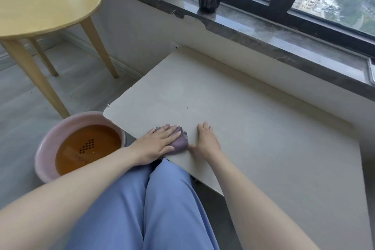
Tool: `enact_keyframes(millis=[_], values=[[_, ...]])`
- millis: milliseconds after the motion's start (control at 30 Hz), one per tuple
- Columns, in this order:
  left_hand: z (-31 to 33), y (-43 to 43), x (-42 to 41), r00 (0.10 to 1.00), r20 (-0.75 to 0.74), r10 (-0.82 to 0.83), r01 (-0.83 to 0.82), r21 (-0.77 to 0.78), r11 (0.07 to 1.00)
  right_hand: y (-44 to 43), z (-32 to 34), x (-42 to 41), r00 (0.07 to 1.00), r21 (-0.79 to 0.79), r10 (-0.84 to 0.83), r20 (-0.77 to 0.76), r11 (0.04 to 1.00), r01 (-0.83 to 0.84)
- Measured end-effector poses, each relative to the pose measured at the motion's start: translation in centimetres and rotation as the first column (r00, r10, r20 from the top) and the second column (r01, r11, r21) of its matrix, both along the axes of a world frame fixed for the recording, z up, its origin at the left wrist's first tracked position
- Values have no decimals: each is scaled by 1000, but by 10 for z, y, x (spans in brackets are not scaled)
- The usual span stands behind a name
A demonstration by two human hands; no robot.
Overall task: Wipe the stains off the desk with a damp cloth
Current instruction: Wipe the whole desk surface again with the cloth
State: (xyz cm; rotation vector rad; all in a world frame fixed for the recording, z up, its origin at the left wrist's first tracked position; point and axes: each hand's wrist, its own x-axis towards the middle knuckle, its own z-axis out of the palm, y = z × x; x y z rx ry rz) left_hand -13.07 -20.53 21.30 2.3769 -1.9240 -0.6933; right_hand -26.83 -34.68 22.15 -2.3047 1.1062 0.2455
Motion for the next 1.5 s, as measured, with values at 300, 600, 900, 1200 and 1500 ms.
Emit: enact_keyframes(millis=[300,600,900,1200,1500], values=[[-4,-41,-17,990,21,139,-138,-40,990,0,11,1,999,-102,22,-35,995,-25],[-1,-73,-10,972,27,235,-233,-61,971,-19,33,5,994,-191,70,-78,978,-84],[1,-111,11,974,57,221,-217,-66,974,-39,35,12,998,-297,56,-16,953,-58],[1,-125,22,990,60,130,-126,-61,990,-80,23,16,992,-284,-52,-113,959,18],[-3,-132,22,998,39,50,-47,-77,996,-106,13,23,992,-311,-45,-118,950,6]])
